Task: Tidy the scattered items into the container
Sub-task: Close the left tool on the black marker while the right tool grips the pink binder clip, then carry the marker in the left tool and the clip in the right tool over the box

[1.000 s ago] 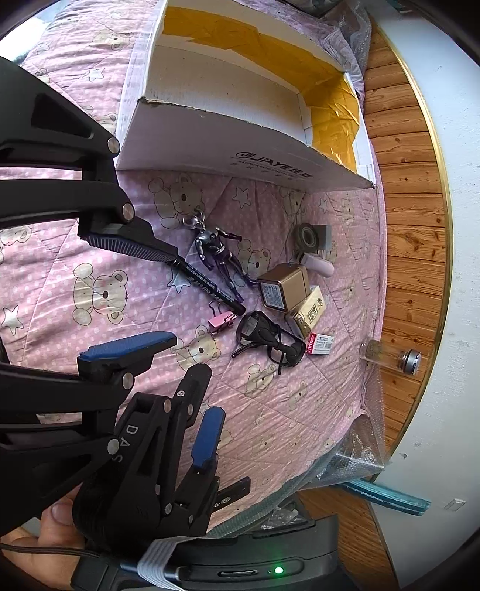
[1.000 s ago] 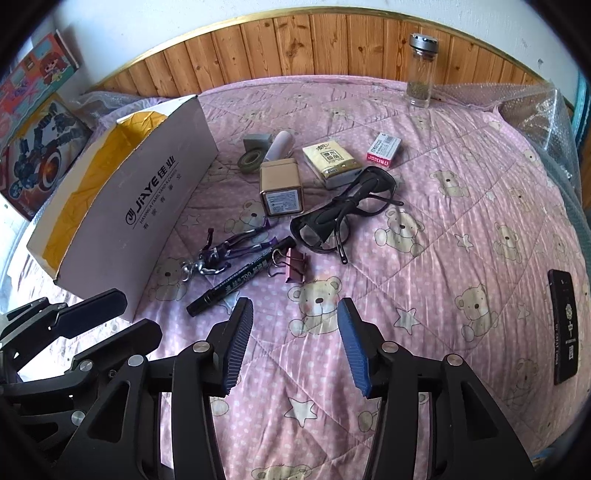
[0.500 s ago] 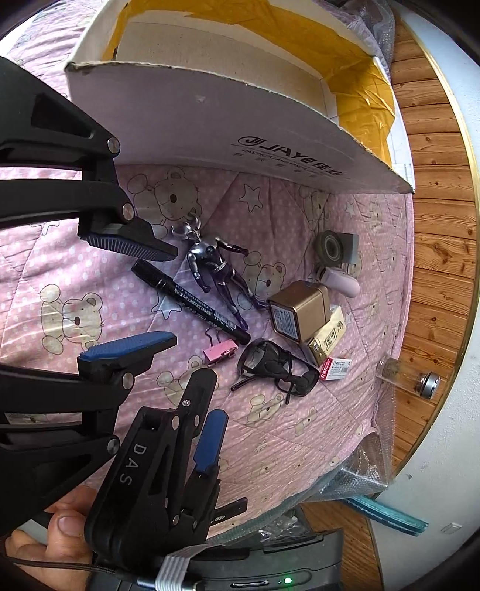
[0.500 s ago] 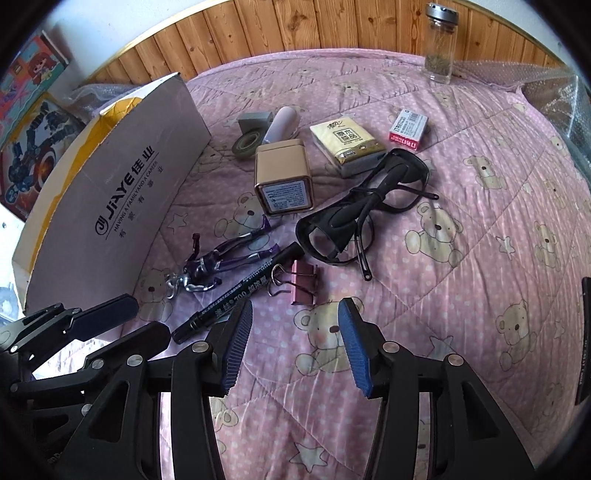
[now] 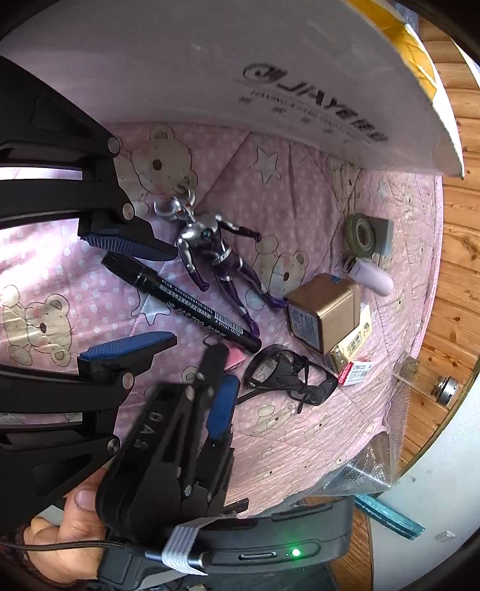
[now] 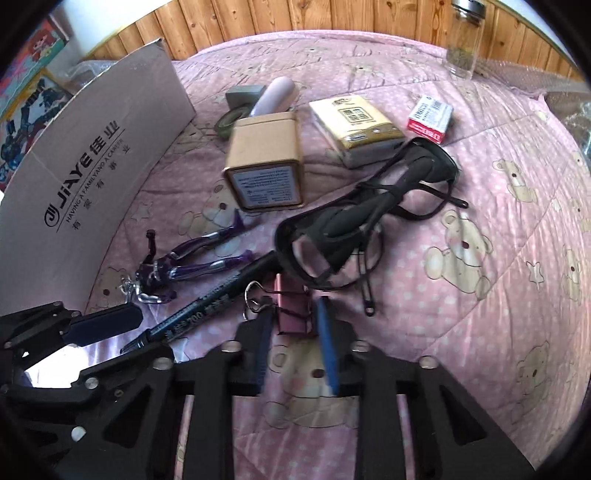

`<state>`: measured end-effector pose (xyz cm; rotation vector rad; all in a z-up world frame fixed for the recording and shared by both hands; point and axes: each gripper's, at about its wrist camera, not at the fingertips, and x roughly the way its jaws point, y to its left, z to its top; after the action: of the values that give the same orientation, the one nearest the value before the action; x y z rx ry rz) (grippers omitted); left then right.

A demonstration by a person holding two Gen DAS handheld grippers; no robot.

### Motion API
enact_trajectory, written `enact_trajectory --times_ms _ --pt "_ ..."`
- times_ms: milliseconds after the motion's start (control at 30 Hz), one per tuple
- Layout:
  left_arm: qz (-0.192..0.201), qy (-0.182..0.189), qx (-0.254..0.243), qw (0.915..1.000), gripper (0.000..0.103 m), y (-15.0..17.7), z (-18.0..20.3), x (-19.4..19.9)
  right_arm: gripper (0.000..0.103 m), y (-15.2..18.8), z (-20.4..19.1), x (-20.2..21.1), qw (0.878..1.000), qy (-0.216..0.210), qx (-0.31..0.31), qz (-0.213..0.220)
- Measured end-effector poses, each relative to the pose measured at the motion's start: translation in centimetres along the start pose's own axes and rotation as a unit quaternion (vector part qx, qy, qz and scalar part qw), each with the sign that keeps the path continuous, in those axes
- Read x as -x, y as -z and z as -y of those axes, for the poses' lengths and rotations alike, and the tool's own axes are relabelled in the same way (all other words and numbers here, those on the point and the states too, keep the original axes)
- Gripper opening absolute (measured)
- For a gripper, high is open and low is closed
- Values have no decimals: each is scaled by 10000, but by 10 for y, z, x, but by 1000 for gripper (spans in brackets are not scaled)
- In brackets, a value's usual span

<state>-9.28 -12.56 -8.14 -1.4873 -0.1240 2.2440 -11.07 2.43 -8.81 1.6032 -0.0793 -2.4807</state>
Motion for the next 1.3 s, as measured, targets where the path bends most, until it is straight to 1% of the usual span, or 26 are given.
enact_trajectory --times_ms 100,167,200,233,267,300,333,367,400,433,500,533,700,900,1000,1100,1300 --pt "-85 235 -42 9997 41 0 5 -8 22 2 10 2 9999 -138 -42 -35" --pt "-90 314 -138 9994 41 0 11 -13 23 2 11 1 9998 -186 38 -33" --pt "-101 308 -174 9993 41 -1 14 -17 25 2 8 0 9998 -176 118 -2" --pt "-116 298 -185 9993 41 -1 16 -20 30 2 5 -1 9996 -172 207 39" --pt "-104 298 -202 9993 41 -2 17 -23 33 2 2 -2 9993 -159 317 93" --pt "13 284 -279 9992 41 -1 19 -24 36 2 -1 -3 9989 -125 424 154" --pt "45 228 -405 9989 41 -2 23 -27 37 2 -3 -4 9986 -103 482 199" --pt "87 159 -518 9985 39 -2 26 -28 34 2 -3 -5 9985 -102 488 214" --pt "116 57 -605 9981 31 -2 28 -30 27 2 -1 -4 9987 -136 453 208" --pt "154 -11 -667 9977 23 -1 28 -30 23 3 1 -3 9989 -186 390 196" --pt "174 7 -616 9980 15 -2 23 -30 21 6 5 0 9991 -301 253 171" --pt "154 41 -562 9983 14 -3 20 -30 21 6 6 2 9990 -360 191 159" --pt "169 135 -479 9986 14 -1 18 -23 21 16 10 15 9982 -564 -30 207" --pt "268 236 -385 9986 14 0 21 -4 21 28 8 30 9977 -579 -186 305" --pt "275 151 -381 9988 14 0 24 7 21 35 7 39 9976 -554 -224 353" --pt "309 40 -387 9988 14 1 27 17 21 34 5 43 9975 -518 -248 406" --pt "374 -51 -382 9986 14 4 32 36 21 37 1 59 9970 -467 -285 541"
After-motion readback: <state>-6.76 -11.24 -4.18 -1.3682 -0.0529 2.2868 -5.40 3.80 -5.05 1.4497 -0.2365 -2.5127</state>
